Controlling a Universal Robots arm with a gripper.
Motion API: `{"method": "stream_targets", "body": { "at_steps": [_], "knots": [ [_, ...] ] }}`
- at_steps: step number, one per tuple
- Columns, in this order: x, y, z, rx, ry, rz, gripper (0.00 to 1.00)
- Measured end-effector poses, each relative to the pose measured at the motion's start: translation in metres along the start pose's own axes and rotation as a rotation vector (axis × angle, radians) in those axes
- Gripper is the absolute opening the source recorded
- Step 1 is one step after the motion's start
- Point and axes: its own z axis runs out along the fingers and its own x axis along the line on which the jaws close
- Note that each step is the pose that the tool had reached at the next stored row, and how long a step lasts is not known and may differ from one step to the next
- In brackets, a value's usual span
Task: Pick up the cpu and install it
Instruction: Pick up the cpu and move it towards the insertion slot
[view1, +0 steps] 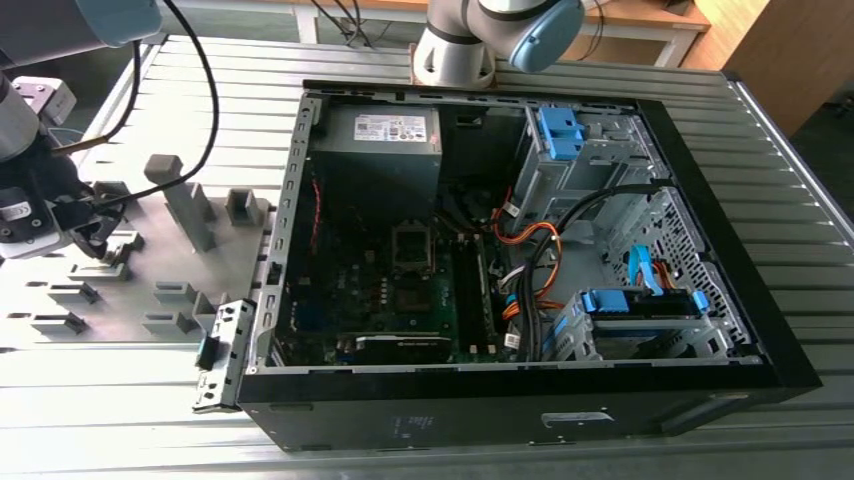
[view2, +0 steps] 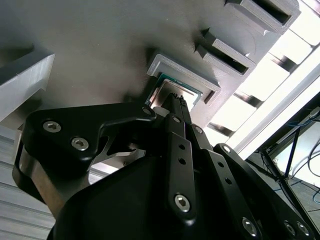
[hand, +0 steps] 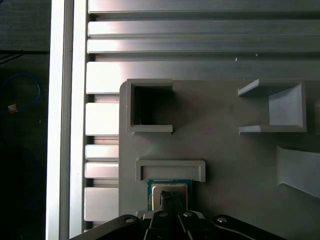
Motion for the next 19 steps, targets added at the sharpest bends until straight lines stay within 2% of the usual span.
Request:
{"method": "stream_targets", "body": {
  "at_steps": [3,4,5,6,7,9,12,13,19],
  "knots": [
    [0.0,0.0,0.0,0.0,0.0001,0.0,0.11],
    [0.0,0.0,0.0,0.0,0.0,0.0,0.17],
    [0.0,0.0,0.0,0.0,0.0,0.0,0.17],
    [0.0,0.0,0.0,0.0001,0.0001,0.0,0.29],
    [0.0,0.0,0.0,0.0,0.0,0.0,0.29],
    [0.0,0.0,0.0001,0.0,0.0,0.0,0.41],
    [0.0,0.0,0.0,0.0001,0.0001,0.0,0.47],
    [0.0,0.0,0.0001,0.0,0.0001,0.0,0.53],
    [-0.0001,-0.0001,0.0027,0.0002,0.0001,0.0,0.53]
  ]
}}
